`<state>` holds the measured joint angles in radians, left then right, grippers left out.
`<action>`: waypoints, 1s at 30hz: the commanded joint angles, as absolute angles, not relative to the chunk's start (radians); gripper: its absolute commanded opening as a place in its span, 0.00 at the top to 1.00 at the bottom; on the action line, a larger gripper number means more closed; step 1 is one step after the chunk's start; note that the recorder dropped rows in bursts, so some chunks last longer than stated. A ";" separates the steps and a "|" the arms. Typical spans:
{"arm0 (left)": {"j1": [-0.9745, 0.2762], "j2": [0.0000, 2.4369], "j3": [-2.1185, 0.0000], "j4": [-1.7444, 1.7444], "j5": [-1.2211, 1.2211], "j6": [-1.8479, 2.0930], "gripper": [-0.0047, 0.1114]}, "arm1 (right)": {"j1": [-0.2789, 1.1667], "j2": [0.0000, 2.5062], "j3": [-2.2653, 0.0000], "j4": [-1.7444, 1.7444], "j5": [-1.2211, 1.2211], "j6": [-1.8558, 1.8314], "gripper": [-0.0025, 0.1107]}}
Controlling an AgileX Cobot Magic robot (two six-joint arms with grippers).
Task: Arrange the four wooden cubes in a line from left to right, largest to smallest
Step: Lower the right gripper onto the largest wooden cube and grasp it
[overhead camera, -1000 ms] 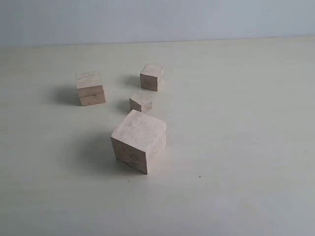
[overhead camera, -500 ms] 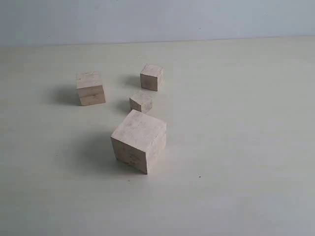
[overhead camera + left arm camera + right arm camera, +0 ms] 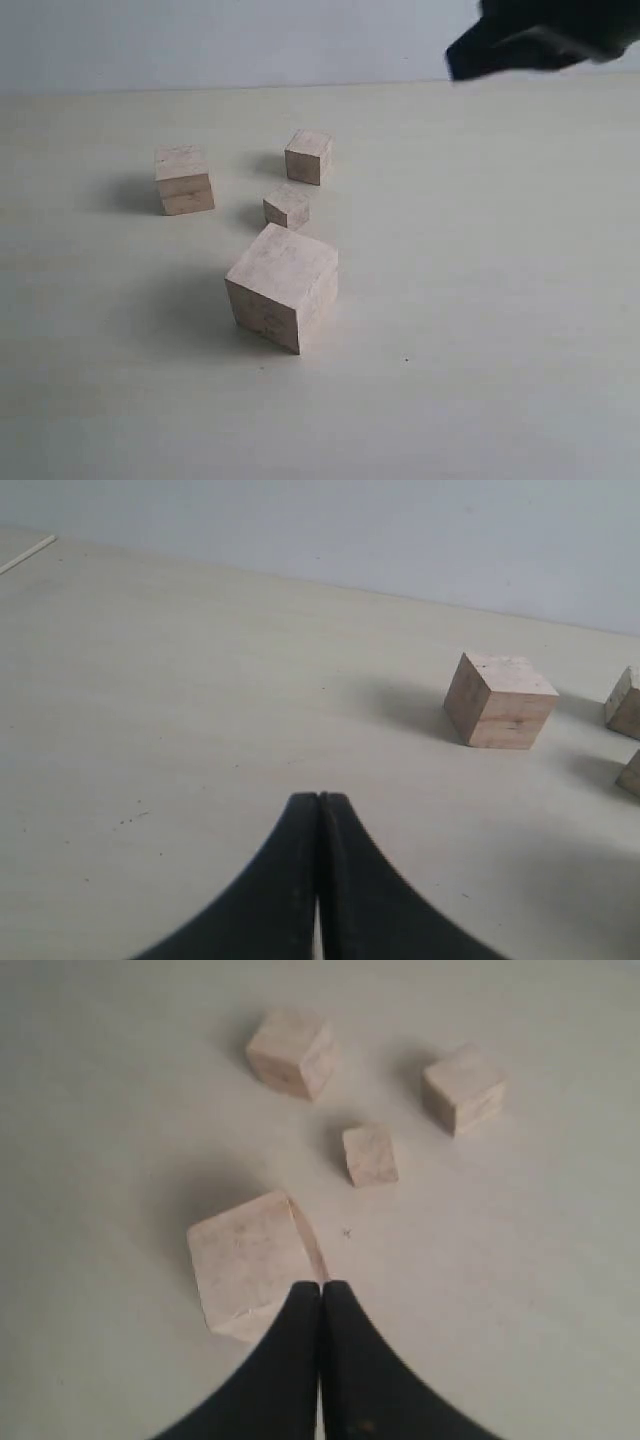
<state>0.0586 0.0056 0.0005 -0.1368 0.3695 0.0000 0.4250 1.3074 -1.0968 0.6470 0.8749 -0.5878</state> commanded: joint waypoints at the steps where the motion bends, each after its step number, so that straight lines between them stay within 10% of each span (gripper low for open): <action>1: 0.053 0.000 0.000 -0.136 0.368 0.000 0.96 | 0.435 1.467 -1.102 0.704 0.799 -0.602 0.98; 13: 0.053 0.000 0.000 -0.136 0.368 0.000 0.96 | 0.460 1.630 -1.102 1.011 0.917 -0.729 0.98; 25: 0.053 0.000 0.000 -0.136 0.368 0.000 0.96 | 0.892 1.626 -1.102 0.292 0.678 -0.351 0.97; 30: 0.053 0.000 0.000 -0.136 0.368 0.000 0.96 | 0.935 1.626 -1.102 0.180 0.655 -0.333 0.72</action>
<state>0.0586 0.0056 0.0005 -0.1349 0.3695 0.0000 0.9266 1.6318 -1.0968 0.2201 0.6813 -0.3485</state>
